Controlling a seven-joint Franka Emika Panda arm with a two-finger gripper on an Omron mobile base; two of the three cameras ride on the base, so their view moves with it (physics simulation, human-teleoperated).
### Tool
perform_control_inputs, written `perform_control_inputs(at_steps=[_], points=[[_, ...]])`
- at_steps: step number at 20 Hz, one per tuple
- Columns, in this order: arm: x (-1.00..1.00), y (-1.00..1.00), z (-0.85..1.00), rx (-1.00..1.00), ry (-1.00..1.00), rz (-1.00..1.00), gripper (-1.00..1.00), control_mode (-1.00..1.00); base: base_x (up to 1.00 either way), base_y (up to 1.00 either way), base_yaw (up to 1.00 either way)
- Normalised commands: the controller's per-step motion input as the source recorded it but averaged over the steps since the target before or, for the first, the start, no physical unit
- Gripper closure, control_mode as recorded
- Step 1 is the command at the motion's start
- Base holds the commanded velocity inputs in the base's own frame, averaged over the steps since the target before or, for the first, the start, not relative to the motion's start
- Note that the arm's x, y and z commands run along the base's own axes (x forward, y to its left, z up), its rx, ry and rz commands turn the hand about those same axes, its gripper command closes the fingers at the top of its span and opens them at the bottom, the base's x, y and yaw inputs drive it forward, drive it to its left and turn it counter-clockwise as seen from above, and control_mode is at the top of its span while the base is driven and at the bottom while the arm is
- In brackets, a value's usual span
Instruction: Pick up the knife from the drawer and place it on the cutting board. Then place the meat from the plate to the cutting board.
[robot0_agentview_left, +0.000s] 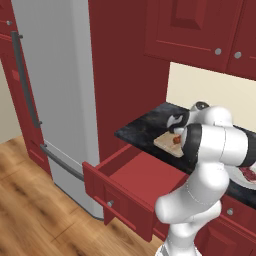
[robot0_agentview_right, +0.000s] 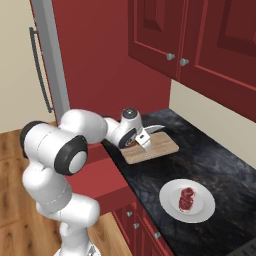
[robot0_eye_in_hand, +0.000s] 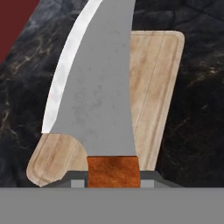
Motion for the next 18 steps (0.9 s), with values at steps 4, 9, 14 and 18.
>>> perform_control_inputs(at_steps=[4,9,14,18], points=[[0.01,-0.02,-0.07,0.00,0.00,0.02,1.00,-1.00,0.00,0.00,0.00],[0.00,0.00,-0.21,0.00,0.00,0.00,1.00,-1.00,0.00,0.00,0.00],[0.00,0.00,-0.18,0.00,0.01,0.00,1.00,-1.00,0.00,0.00,0.00],[0.01,-0.02,-0.24,0.00,0.03,0.00,1.00,-1.00,0.00,0.00,0.00]])
